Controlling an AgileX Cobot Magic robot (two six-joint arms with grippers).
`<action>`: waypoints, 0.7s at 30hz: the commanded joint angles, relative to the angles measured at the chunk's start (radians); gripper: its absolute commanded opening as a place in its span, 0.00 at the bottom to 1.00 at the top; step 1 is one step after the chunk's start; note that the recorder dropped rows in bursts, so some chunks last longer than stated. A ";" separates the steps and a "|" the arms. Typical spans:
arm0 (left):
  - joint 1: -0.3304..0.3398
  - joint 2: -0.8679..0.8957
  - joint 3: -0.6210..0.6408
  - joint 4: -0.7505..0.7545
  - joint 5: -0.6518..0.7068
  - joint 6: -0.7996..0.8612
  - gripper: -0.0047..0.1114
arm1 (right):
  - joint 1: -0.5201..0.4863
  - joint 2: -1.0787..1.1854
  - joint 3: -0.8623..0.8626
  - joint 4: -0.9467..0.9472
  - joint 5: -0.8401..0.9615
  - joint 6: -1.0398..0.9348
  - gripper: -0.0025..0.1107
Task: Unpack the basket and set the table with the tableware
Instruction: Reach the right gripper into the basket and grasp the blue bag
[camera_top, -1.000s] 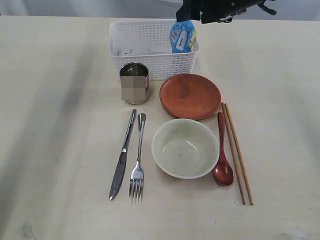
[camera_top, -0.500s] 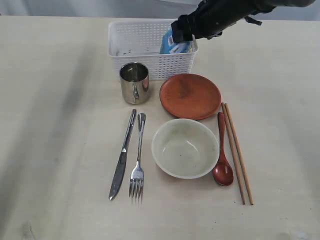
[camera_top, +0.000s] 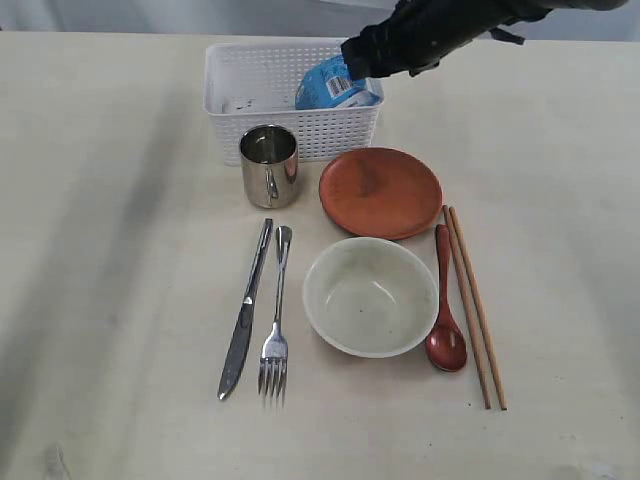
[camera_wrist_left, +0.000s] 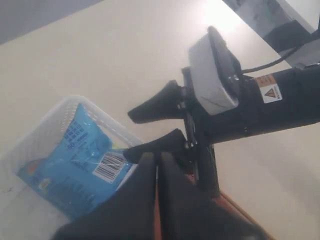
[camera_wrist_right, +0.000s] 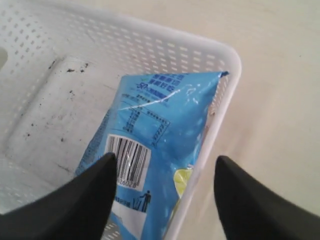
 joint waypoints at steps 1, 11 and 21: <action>0.004 -0.010 0.000 -0.001 0.003 0.013 0.05 | 0.023 -0.047 -0.001 -0.018 0.007 -0.071 0.60; 0.004 -0.010 0.000 -0.001 0.003 0.015 0.05 | 0.109 0.021 -0.001 -0.042 -0.076 -0.176 0.60; 0.004 -0.010 0.000 -0.001 0.003 0.013 0.05 | 0.111 0.096 -0.001 -0.045 -0.151 -0.176 0.60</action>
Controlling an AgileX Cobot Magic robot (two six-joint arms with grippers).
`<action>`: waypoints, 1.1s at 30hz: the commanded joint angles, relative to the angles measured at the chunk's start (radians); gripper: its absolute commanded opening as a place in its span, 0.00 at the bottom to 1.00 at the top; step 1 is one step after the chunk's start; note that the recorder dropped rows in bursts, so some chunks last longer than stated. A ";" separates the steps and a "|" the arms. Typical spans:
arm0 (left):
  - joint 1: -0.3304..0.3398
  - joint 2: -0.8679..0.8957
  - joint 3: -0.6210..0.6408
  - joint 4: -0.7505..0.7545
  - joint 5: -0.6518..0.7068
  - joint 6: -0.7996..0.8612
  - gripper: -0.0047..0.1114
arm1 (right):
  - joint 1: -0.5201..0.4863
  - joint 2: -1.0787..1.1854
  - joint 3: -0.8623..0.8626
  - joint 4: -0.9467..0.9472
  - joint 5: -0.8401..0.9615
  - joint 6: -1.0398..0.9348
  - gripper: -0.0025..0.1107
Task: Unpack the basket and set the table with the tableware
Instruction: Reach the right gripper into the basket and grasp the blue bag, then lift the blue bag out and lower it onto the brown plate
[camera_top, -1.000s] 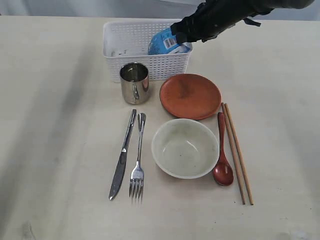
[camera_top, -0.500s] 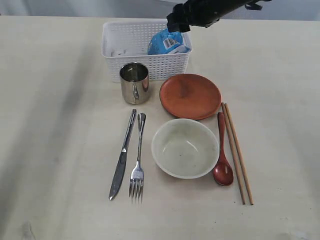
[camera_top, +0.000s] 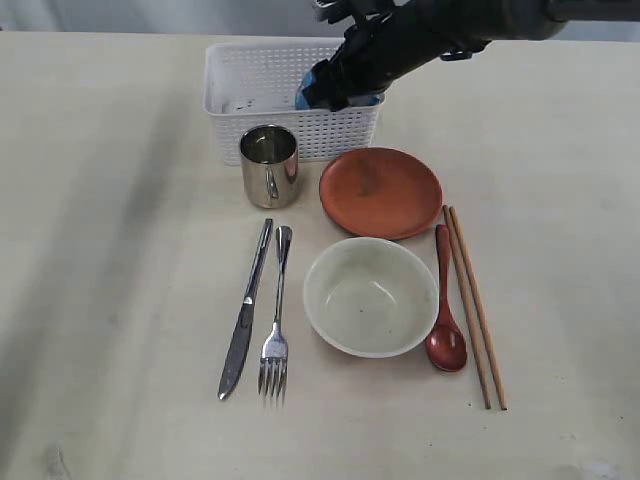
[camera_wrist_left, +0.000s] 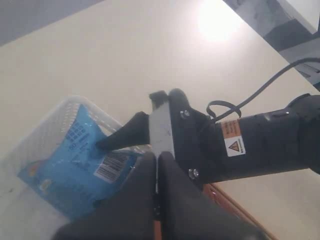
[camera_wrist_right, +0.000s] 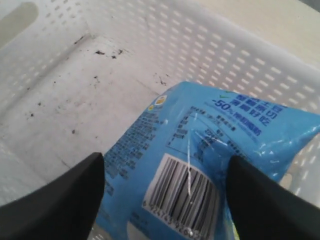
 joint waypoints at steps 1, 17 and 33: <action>0.004 -0.010 0.000 -0.001 0.003 0.005 0.05 | -0.001 0.024 -0.001 -0.019 -0.028 -0.010 0.60; 0.004 -0.010 0.000 -0.001 0.003 0.006 0.05 | -0.001 0.020 -0.001 -0.029 -0.003 0.004 0.02; 0.004 -0.010 0.000 -0.001 0.003 0.017 0.05 | -0.001 -0.257 -0.001 -0.156 0.097 0.048 0.02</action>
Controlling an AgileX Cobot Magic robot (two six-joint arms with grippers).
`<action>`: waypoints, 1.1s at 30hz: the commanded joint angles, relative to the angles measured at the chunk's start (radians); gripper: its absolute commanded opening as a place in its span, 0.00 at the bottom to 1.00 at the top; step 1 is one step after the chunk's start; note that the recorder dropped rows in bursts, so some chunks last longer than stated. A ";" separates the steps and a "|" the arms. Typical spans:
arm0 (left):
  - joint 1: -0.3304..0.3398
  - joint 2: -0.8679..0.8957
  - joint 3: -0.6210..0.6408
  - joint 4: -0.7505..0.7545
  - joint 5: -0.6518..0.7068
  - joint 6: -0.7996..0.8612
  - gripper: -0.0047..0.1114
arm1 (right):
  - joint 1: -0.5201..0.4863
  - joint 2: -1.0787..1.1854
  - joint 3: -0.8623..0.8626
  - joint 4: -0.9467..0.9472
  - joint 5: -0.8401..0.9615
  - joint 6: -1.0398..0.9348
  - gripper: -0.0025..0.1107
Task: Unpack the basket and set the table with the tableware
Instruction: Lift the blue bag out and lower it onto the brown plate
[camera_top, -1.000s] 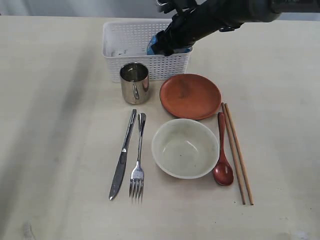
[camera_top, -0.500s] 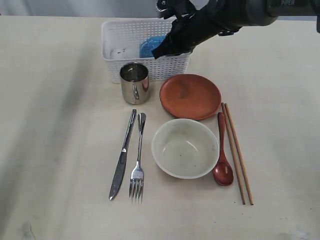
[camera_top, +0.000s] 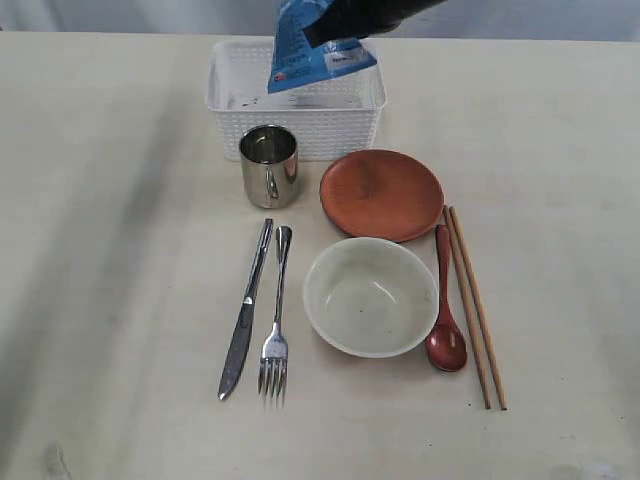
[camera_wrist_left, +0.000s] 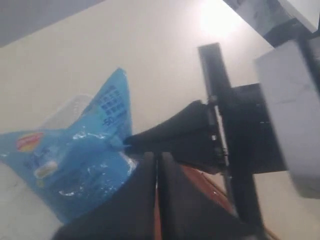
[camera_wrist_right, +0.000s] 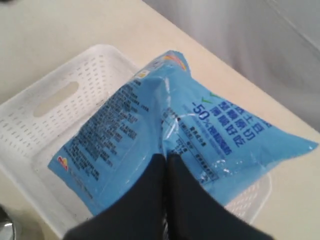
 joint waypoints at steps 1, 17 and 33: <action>0.004 -0.010 0.000 -0.001 0.003 0.010 0.05 | -0.003 -0.104 -0.001 -0.146 0.123 0.076 0.02; 0.004 -0.010 0.000 -0.009 0.003 0.014 0.05 | -0.003 -0.399 0.324 -0.396 0.366 0.338 0.02; 0.000 -0.010 0.000 -0.008 0.003 -0.005 0.05 | -0.003 -0.333 0.533 -0.305 0.058 0.389 0.02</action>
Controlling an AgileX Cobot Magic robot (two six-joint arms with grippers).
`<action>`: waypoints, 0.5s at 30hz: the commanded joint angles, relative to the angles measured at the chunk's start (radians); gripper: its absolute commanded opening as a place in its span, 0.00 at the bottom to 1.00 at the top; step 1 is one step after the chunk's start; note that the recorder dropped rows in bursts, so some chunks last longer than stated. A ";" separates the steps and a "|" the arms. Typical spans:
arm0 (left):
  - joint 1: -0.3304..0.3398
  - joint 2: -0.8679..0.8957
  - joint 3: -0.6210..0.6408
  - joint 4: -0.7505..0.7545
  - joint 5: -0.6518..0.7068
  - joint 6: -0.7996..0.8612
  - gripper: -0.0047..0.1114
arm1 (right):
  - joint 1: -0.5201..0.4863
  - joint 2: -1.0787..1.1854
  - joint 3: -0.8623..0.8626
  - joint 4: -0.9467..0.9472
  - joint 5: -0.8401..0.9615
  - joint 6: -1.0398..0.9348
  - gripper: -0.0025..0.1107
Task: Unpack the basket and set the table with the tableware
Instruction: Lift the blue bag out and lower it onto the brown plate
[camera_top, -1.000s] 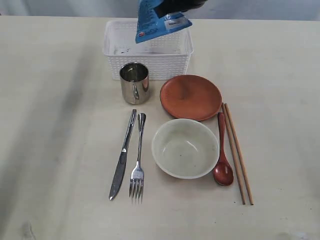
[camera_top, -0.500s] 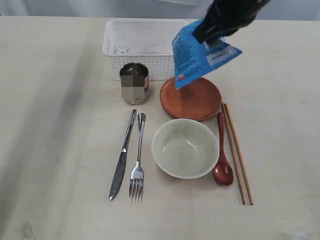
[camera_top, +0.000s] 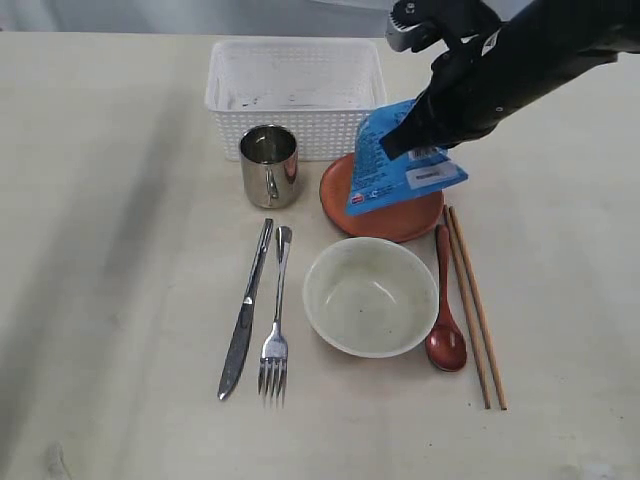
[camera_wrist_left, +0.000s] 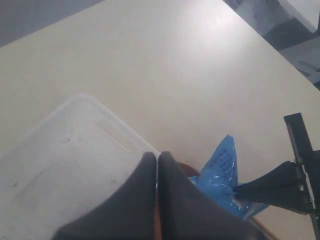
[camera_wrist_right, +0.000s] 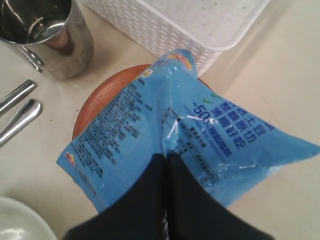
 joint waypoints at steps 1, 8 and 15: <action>0.000 -0.010 0.000 -0.008 0.003 -0.006 0.05 | -0.003 0.037 0.010 0.029 -0.033 0.013 0.02; 0.000 -0.010 0.000 -0.008 0.003 -0.006 0.05 | -0.003 0.072 0.010 0.029 -0.037 0.047 0.05; 0.000 -0.010 0.000 -0.008 0.003 -0.006 0.05 | -0.003 0.070 -0.009 0.020 -0.038 0.045 0.41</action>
